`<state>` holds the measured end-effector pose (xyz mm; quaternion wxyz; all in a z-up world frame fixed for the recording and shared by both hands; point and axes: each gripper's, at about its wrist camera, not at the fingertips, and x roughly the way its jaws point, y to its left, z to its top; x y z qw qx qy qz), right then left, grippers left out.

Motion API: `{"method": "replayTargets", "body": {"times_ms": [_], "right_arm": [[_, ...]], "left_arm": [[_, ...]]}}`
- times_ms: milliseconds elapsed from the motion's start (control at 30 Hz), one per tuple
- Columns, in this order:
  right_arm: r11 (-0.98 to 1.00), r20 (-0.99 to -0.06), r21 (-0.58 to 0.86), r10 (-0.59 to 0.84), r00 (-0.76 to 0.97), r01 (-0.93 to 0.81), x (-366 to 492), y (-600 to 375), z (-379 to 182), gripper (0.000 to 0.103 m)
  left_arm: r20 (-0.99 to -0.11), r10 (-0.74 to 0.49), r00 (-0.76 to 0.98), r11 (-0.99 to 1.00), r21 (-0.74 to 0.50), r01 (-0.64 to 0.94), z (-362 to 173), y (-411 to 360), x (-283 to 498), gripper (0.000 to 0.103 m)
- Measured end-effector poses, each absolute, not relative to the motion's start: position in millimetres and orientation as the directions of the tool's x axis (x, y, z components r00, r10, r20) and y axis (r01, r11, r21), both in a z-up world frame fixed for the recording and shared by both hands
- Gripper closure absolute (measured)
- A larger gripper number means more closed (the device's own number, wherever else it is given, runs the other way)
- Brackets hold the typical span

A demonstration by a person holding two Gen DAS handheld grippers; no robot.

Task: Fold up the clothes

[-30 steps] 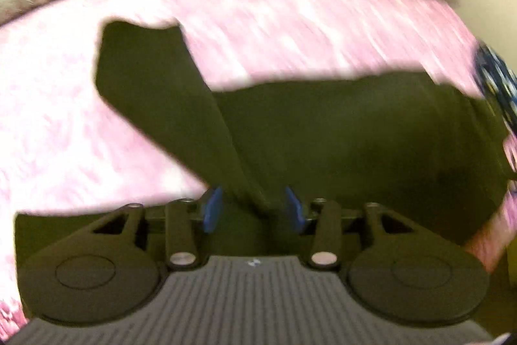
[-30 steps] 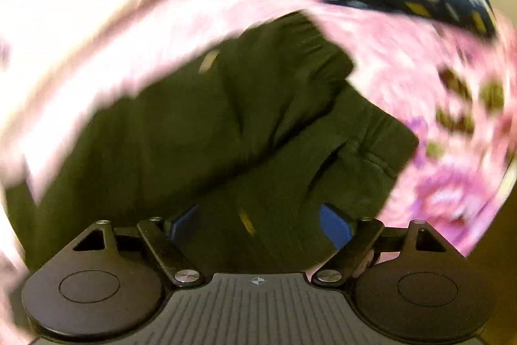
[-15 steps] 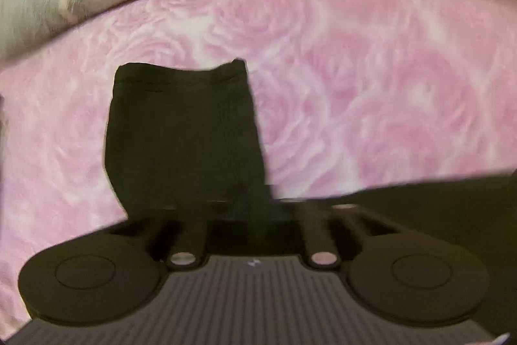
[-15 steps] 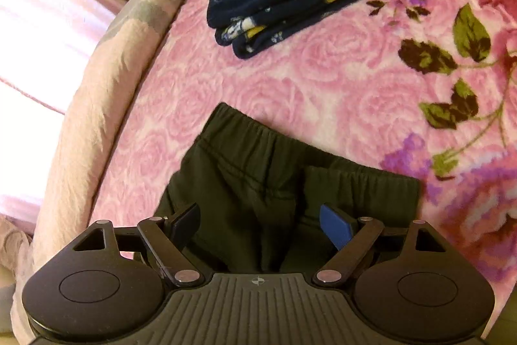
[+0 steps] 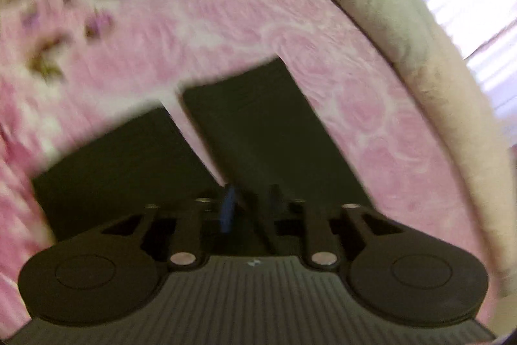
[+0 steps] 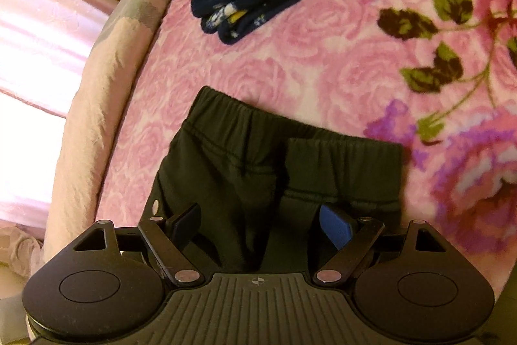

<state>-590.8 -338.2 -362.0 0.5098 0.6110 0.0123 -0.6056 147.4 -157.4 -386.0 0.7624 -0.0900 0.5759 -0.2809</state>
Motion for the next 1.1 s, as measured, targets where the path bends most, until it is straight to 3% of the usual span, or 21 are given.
{"method": "replayTargets", "body": {"times_ms": [333,433,533,567,600,733,900,1033,1067,1100], "right_arm": [[-0.514,-0.679,0.708,-0.683,0.268,0.484,-602,-340,-376,0.019],[-0.517,-0.659,0.731,-0.706,0.261,0.446,-607,-341,-383,0.019],[-0.509,-0.652,0.734,-0.714,0.256,0.450,-607,-348,-387,0.021],[-0.503,-0.654,0.730,-0.712,0.256,0.463,-606,-351,-388,0.048],[-0.501,-0.668,0.712,-0.700,0.253,0.492,-604,-355,-387,0.068],[-0.475,-0.697,0.658,-0.679,0.232,0.585,-602,-361,-374,0.074],[-0.402,-0.645,0.684,-0.723,0.247,0.609,-609,-351,-334,0.078],[-0.410,-0.667,0.671,-0.697,0.262,0.617,-612,-336,-327,0.078],[-0.429,-0.685,0.657,-0.683,0.253,0.620,-611,-333,-332,0.078],[-0.457,-0.694,0.659,-0.676,0.249,0.597,-611,-332,-340,0.078]], "left_arm": [[-0.811,-0.568,0.139,0.813,-0.525,0.253,-410,-167,140,0.075],[-0.808,-0.577,0.121,0.800,-0.530,0.281,-412,-177,147,0.087],[-0.802,-0.588,0.103,0.788,-0.540,0.294,-412,-186,150,0.090],[-0.797,-0.596,0.095,0.780,-0.547,0.305,-413,-190,151,0.095],[-0.792,-0.605,0.080,0.768,-0.555,0.321,-412,-193,151,0.103],[-0.767,-0.632,0.108,0.721,-0.531,0.445,-390,-202,147,0.103],[-0.633,-0.739,0.231,0.651,-0.582,0.488,-318,-166,160,0.103],[-0.714,-0.659,0.236,0.698,-0.464,0.545,-304,-137,159,0.102],[-0.747,-0.631,0.211,0.716,-0.456,0.528,-313,-133,156,0.097],[-0.766,-0.615,0.185,0.733,-0.469,0.493,-326,-132,153,0.085]]}}
